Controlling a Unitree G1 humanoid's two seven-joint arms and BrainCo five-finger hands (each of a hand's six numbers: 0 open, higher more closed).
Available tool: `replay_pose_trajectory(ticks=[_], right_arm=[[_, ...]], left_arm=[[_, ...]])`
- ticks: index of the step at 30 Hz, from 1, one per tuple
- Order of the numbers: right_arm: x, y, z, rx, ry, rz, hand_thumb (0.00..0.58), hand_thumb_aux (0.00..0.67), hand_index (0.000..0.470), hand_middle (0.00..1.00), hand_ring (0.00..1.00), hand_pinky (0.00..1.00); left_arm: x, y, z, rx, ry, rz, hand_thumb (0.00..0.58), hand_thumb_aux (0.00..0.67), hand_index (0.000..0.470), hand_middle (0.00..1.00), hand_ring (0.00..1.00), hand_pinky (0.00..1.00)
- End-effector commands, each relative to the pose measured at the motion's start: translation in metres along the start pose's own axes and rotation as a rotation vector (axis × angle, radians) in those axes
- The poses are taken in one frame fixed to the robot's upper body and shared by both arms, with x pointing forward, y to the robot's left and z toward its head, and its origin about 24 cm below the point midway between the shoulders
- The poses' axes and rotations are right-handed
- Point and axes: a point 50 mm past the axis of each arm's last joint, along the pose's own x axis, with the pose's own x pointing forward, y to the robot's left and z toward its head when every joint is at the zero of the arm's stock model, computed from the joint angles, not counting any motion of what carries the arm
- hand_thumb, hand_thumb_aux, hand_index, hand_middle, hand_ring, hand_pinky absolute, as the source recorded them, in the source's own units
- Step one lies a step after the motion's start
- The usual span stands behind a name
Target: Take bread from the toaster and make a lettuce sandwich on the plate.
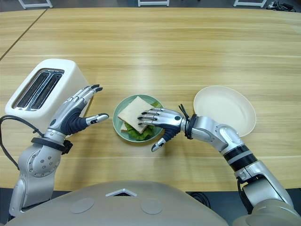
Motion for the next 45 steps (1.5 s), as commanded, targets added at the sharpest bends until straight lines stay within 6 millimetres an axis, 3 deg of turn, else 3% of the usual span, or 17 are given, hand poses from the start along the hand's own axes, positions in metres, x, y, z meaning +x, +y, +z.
replay_pose_trajectory(ticks=[1, 6, 9, 15, 18, 19, 20, 21, 22, 23, 24, 30, 39, 45], right_arm=[[-0.012, 0.043, -0.003, -0.148, 0.04, 0.308, 0.0, 0.0, 0.0, 0.0, 0.0, 0.0], [-0.007, 0.021, -0.004, -0.265, 0.04, 0.145, 0.0, 0.0, 0.0, 0.0, 0.0, 0.0], [-0.006, -0.009, -0.001, -0.232, 0.029, -0.081, 0.0, 0.0, 0.0, 0.0, 0.0, 0.0], [-0.041, -0.057, -0.008, -0.017, 0.055, -0.309, 0.0, 0.0, 0.0, 0.0, 0.0, 0.0], [-0.059, -0.055, -0.008, 0.065, 0.049, -0.221, 0.0, 0.0, 0.0, 0.0, 0.0, 0.0], [-0.065, -0.047, -0.009, 0.087, 0.06, -0.146, 0.0, 0.0, 0.0, 0.06, 0.06, 0.06], [-0.071, -0.039, -0.01, 0.106, 0.074, -0.077, 0.0, 0.0, 0.0, 0.65, 0.65, 0.65], [-0.075, -0.032, -0.01, 0.13, 0.082, -0.016, 0.116, 0.071, 0.05, 1.0, 1.0, 1.0], [-0.077, -0.028, -0.009, 0.152, 0.077, 0.026, 0.464, 0.37, 0.26, 1.0, 1.0, 1.0], [-0.078, -0.026, -0.006, 0.167, 0.063, 0.047, 0.573, 0.599, 0.42, 1.0, 1.0, 1.0], [-0.078, -0.025, -0.002, 0.183, 0.04, 0.063, 0.58, 0.67, 0.47, 1.0, 1.0, 1.0], [-0.077, -0.024, 0.006, 0.223, -0.01, 0.136, 0.58, 0.67, 0.47, 1.0, 1.0, 1.0], [-0.055, 0.026, 0.021, 0.35, -0.043, 0.348, 0.58, 0.67, 0.47, 1.0, 1.0, 1.0], [-0.028, 0.045, 0.028, 0.333, -0.048, 0.319, 0.58, 0.67, 0.47, 1.0, 1.0, 1.0]], left_arm=[[-0.004, -0.006, -0.004, -0.022, -0.012, -0.07, 0.0, 0.0, 0.0, 0.0, 0.0, 0.0], [-0.006, -0.012, -0.003, -0.034, -0.049, -0.113, 0.0, 0.0, 0.0, 0.0, 0.0, 0.0], [-0.009, -0.016, 0.001, -0.044, -0.105, -0.17, 0.0, 0.0, 0.0, 0.0, 0.0, 0.0], [-0.018, -0.004, -0.004, -0.015, -0.182, -0.221, 0.0, 0.0, 0.0, 0.0, 0.0, 0.0], [-0.022, -0.001, -0.007, 0.023, -0.217, -0.255, 0.0, 0.0, 0.0, 0.0, 0.0, 0.0], [-0.024, -0.003, -0.008, 0.032, -0.227, -0.28, 0.0, 0.0, 0.0, 0.0, 0.0, 0.0], [-0.026, -0.006, -0.009, 0.043, -0.236, -0.313, 0.0, 0.0, 0.0, 0.0, 0.0, 0.0], [-0.029, -0.01, -0.009, 0.047, -0.252, -0.348, 0.16, 0.1, 0.07, 0.27, 0.27, 0.27], [-0.031, -0.013, -0.009, 0.036, -0.267, -0.384, 0.498, 0.418, 0.293, 1.0, 1.0, 1.0], [-0.033, -0.016, -0.008, 0.025, -0.287, -0.417, 0.58, 0.67, 0.47, 1.0, 1.0, 1.0], [-0.034, -0.019, -0.007, 0.016, -0.306, -0.448, 0.58, 0.67, 0.47, 1.0, 1.0, 1.0], [-0.033, -0.036, -0.011, -0.029, -0.331, -0.606, 0.58, 0.67, 0.47, 1.0, 1.0, 1.0], [-0.026, -0.08, -0.024, -0.005, -0.261, -0.795, 0.58, 0.67, 0.47, 1.0, 1.0, 1.0], [-0.01, -0.104, -0.028, 0.049, -0.239, -0.795, 0.58, 0.67, 0.47, 1.0, 1.0, 1.0]])
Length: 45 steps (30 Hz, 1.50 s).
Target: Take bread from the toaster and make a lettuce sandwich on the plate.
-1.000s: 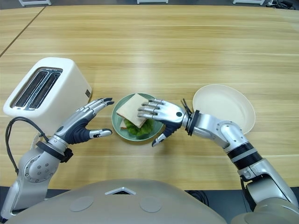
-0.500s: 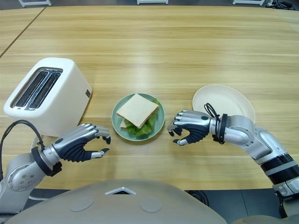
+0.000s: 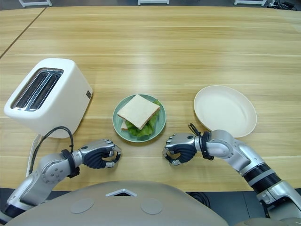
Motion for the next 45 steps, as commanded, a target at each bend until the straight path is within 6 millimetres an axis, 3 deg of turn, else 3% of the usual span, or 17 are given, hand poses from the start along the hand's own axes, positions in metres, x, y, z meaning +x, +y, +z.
replay_pose_trajectory(ticks=[1, 12, 13, 21, 26, 27, 28, 29, 30, 31, 32, 33, 34, 36, 38, 41, 45], right_arm=[[0.018, 0.008, -0.008, -0.007, 0.046, 0.017, 0.58, 0.67, 0.47, 1.0, 1.0, 1.0], [0.04, -0.021, -0.055, -0.085, 0.244, -0.042, 0.58, 0.67, 0.47, 1.0, 1.0, 1.0], [0.043, -0.027, -0.06, -0.076, 0.252, -0.057, 0.58, 0.67, 0.47, 0.88, 0.88, 0.88], [0.062, -0.066, -0.089, -0.115, 0.314, -0.142, 0.58, 0.67, 0.47, 0.88, 0.88, 0.88], [0.058, -0.081, -0.083, -0.167, 0.252, -0.249, 0.58, 0.67, 0.47, 0.87, 0.87, 0.87], [0.055, -0.085, -0.08, -0.177, 0.231, -0.28, 0.58, 0.67, 0.47, 0.86, 0.86, 0.86], [0.049, -0.089, -0.076, -0.182, 0.211, -0.32, 0.58, 0.67, 0.47, 0.87, 0.87, 0.87], [0.04, -0.093, -0.072, -0.183, 0.191, -0.365, 0.58, 0.67, 0.47, 0.84, 0.84, 0.84], [0.03, -0.096, -0.067, -0.179, 0.173, -0.409, 0.58, 0.67, 0.47, 0.84, 0.84, 0.84], [0.017, -0.098, -0.062, -0.177, 0.158, -0.459, 0.58, 0.67, 0.47, 0.69, 0.69, 0.69], [0.002, -0.1, -0.055, -0.167, 0.143, -0.516, 0.531, 0.476, 0.334, 0.48, 0.48, 0.48], [-0.014, -0.101, -0.046, -0.146, 0.122, -0.583, 0.237, 0.155, 0.109, 0.18, 0.18, 0.18], [-0.026, -0.1, -0.038, -0.113, 0.101, -0.64, 0.0, 0.0, 0.0, 0.0, 0.0, 0.0], [-0.044, -0.097, -0.025, -0.011, 0.054, -0.753, 0.0, 0.0, 0.0, 0.0, 0.0, 0.0], [-0.052, -0.091, -0.017, 0.149, -0.009, -0.858, 0.0, 0.0, 0.0, 0.0, 0.0, 0.0], [-0.044, -0.082, -0.015, 0.368, -0.097, -0.941, 0.0, 0.0, 0.0, 0.0, 0.0, 0.0], [-0.034, -0.077, -0.016, 0.464, -0.16, -0.95, 0.0, 0.0, 0.0, 0.0, 0.0, 0.0]], left_arm=[[0.015, -0.001, -0.012, 0.033, 0.068, -0.021, 0.58, 0.67, 0.47, 1.0, 1.0, 1.0], [0.053, 0.063, -0.041, 0.148, 0.189, 0.08, 0.58, 0.67, 0.47, 1.0, 1.0, 1.0], [0.058, 0.067, -0.044, 0.145, 0.191, 0.085, 0.58, 0.67, 0.47, 1.0, 1.0, 1.0], [0.087, 0.09, -0.069, 0.143, 0.207, 0.105, 0.58, 0.67, 0.47, 1.0, 1.0, 1.0], [0.081, 0.09, -0.068, 0.163, 0.185, 0.142, 0.58, 0.67, 0.47, 1.0, 1.0, 1.0], [0.077, 0.088, -0.066, 0.163, 0.176, 0.146, 0.565, 0.562, 0.394, 1.0, 1.0, 1.0], [0.071, 0.086, -0.062, 0.173, 0.171, 0.149, 0.519, 0.452, 0.317, 1.0, 1.0, 1.0], [0.063, 0.085, -0.057, 0.188, 0.166, 0.164, 0.275, 0.184, 0.129, 1.0, 1.0, 1.0], [0.054, 0.084, -0.049, 0.198, 0.158, 0.191, 0.0, 0.0, 0.0, 1.0, 1.0, 1.0], [0.043, 0.085, -0.039, 0.214, 0.147, 0.222, 0.0, 0.0, 0.0, 0.18, 0.18, 0.18], [0.03, 0.085, -0.024, 0.218, 0.132, 0.265, 0.0, 0.0, 0.0, 0.0, 0.0, 0.0], [0.015, 0.084, -0.008, 0.228, 0.113, 0.307, 0.0, 0.0, 0.0, 0.0, 0.0, 0.0], [0.002, 0.085, 0.006, 0.232, 0.099, 0.354, 0.0, 0.0, 0.0, 0.0, 0.0, 0.0], [-0.019, 0.089, 0.027, 0.167, 0.048, 0.498, 0.0, 0.0, 0.0, 0.0, 0.0, 0.0], [-0.033, 0.093, 0.038, -0.013, -0.036, 0.687, 0.0, 0.0, 0.0, 0.0, 0.0, 0.0], [-0.03, 0.08, 0.023, -0.248, -0.078, 0.77, 0.0, 0.0, 0.0, 0.0, 0.0, 0.0], [-0.018, 0.066, 0.013, -0.398, -0.145, 0.754, 0.0, 0.0, 0.0, 0.0, 0.0, 0.0]])
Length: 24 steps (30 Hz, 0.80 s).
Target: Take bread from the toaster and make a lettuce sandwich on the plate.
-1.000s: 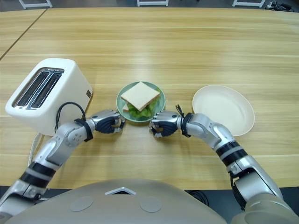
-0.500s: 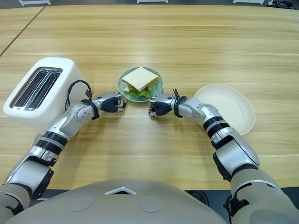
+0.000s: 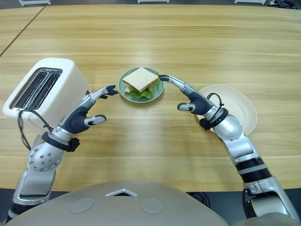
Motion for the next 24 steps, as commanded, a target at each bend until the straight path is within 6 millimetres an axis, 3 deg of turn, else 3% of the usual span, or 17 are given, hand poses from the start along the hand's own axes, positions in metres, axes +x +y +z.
replay_pose_trajectory(ticks=[1, 8, 24], right_arm=[[0.001, 0.002, -0.007, 0.109, -0.006, -0.041, 0.0, 0.0, 0.0, 0.0, 0.0, 0.0], [0.001, 0.0, -0.013, 0.205, -0.036, -0.076, 0.0, 0.0, 0.0, 0.0, 0.0, 0.0], [0.0, -0.008, -0.017, 0.314, -0.061, -0.124, 0.0, 0.0, 0.0, 0.0, 0.0, 0.0]], left_arm=[[0.001, -0.012, -0.014, -0.148, -0.009, -0.014, 0.0, 0.0, 0.0, 0.0, 0.0, 0.0], [0.0, -0.011, -0.029, -0.261, -0.027, 0.016, 0.0, 0.0, 0.0, 0.0, 0.0, 0.0], [0.0, -0.013, -0.028, -0.293, -0.07, 0.004, 0.0, 0.0, 0.0, 0.0, 0.0, 0.0]])
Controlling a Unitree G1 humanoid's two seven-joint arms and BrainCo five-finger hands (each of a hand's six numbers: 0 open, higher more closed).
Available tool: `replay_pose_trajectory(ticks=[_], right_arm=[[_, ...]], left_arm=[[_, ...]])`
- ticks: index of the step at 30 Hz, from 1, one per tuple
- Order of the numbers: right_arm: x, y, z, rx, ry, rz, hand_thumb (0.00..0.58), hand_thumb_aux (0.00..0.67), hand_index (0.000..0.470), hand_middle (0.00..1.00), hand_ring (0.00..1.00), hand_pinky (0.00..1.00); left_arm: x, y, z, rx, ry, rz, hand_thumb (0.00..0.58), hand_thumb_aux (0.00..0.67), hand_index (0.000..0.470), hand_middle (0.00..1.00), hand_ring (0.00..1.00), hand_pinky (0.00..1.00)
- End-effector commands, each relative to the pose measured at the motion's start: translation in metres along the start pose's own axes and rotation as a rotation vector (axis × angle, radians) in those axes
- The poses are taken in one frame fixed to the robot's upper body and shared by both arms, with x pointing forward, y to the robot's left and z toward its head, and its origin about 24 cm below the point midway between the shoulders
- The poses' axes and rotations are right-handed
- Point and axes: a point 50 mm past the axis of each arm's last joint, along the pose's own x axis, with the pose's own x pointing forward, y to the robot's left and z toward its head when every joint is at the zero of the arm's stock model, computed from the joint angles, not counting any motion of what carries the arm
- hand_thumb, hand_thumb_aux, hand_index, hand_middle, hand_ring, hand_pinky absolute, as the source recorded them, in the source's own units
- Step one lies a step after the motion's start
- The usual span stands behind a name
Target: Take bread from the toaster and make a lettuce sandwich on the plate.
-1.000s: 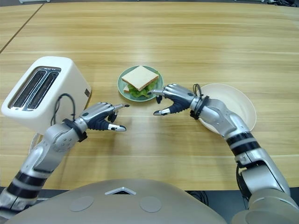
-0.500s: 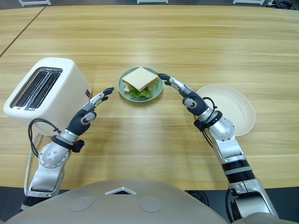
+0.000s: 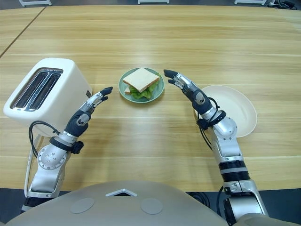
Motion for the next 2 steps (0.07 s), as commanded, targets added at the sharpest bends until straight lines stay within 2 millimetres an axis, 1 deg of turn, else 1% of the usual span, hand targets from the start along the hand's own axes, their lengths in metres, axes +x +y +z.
replay_pose_trajectory(ticks=[1, 2], right_arm=[[0.0012, -0.0008, 0.0004, 0.008, -0.001, 0.002, 0.0, 0.0, 0.0, 0.0, 0.0, 0.0], [0.0017, -0.0007, 0.0004, 0.009, -0.002, 0.004, 0.0, 0.0, 0.0, 0.0, 0.0, 0.0]], left_arm=[[0.0003, -0.0007, -0.0017, -0.006, 0.003, -0.007, 0.0, 0.0, 0.0, 0.0, 0.0, 0.0], [0.0003, -0.0007, -0.0014, -0.005, 0.002, -0.001, 0.0, 0.0, 0.0, 0.0, 0.0, 0.0]])
